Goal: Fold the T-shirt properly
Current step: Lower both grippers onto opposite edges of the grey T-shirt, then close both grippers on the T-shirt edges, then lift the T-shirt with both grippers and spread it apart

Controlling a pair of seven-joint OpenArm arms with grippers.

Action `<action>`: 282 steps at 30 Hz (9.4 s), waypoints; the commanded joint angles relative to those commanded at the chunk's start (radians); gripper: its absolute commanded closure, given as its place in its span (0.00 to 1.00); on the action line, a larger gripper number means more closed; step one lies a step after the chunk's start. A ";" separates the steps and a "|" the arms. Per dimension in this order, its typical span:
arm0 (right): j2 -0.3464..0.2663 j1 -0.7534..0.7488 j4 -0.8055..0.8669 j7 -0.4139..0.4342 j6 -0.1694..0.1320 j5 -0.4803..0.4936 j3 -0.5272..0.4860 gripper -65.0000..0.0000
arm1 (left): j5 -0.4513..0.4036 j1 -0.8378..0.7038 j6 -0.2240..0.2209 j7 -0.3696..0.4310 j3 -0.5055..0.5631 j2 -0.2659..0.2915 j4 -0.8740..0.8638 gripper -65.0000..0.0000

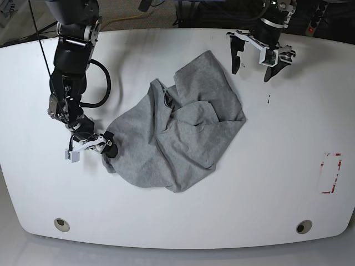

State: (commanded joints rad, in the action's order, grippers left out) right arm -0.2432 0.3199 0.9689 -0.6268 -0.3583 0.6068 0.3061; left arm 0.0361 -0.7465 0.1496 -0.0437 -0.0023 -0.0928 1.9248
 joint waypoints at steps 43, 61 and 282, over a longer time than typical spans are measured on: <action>-0.008 -0.083 0.212 -0.003 0.000 0.002 -0.051 0.93 | 0.002 0.273 0.094 -0.367 0.269 -0.034 -0.302 1.00; -0.087 -0.049 0.399 -0.089 0.000 0.009 -0.068 0.92 | 0.006 0.345 0.101 -0.575 -0.025 -0.158 -0.043 1.00; 0.008 -0.729 0.697 -0.387 -0.015 0.446 0.169 1.00 | 0.009 0.310 0.207 -0.672 -0.479 -0.193 0.084 1.00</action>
State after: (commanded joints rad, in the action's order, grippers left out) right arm -0.2355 -0.4089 1.6655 -1.0134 -0.3736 1.0533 0.4749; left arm 0.0453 -0.4365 0.3567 -0.7158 -0.4810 -0.2862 2.0092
